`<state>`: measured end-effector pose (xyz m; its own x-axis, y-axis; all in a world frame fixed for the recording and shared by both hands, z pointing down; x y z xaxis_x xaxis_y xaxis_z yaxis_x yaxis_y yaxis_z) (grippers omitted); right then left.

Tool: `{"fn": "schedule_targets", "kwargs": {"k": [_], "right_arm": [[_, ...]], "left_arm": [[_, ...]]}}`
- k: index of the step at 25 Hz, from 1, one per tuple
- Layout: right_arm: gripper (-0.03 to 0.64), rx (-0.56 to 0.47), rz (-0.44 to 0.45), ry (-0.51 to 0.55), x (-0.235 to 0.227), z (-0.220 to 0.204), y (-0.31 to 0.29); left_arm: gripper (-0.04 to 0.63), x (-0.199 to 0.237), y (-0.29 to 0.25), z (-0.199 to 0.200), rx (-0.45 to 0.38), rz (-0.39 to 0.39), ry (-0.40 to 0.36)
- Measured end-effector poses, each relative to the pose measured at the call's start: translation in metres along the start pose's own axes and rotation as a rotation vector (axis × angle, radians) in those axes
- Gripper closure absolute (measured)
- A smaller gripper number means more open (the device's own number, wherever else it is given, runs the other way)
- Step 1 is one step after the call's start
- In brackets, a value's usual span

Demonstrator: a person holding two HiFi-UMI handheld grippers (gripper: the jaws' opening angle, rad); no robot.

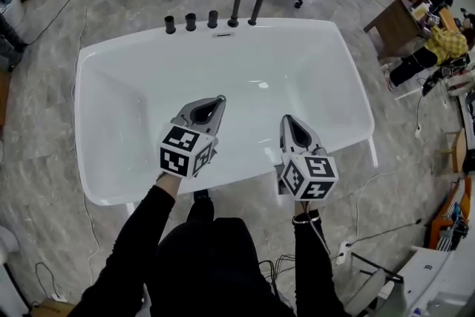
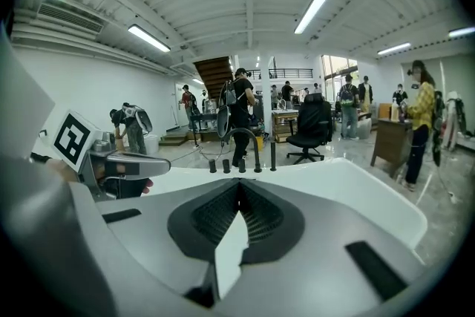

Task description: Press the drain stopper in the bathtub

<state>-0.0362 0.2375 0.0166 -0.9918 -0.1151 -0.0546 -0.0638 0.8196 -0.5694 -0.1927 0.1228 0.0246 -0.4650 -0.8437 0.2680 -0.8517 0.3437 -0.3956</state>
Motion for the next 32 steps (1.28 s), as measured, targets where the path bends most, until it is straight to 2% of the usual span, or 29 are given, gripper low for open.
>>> {"fn": "schedule_targets", "kwargs": {"k": [9, 18, 32], "right_arm": [[0.615, 0.055, 0.036, 0.031, 0.000, 0.014, -0.032], [0.615, 0.067, 0.120, 0.091, -0.009, 0.032, -0.078], [0.615, 0.163, 0.322, 0.237, -0.109, 0.042, -0.164]], "left_arm": [[0.592, 0.027, -0.023, -0.002, 0.013, 0.005, 0.048], [0.592, 0.063, -0.045, -0.003, 0.016, 0.089, 0.095], [0.592, 0.060, -0.153, -0.006, 0.071, 0.255, 0.168]]}}
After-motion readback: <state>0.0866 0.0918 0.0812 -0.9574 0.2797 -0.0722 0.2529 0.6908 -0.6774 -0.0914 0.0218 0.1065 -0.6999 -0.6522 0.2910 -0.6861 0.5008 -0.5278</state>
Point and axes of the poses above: the fingertips, and each gripper's own axes: y backward along the fingers, x to its left, z out of its top, the point moved 4 cm from there along y, backward along the fingers, and after that the axes turned 10 degrees about x, right-handed, at the moved point
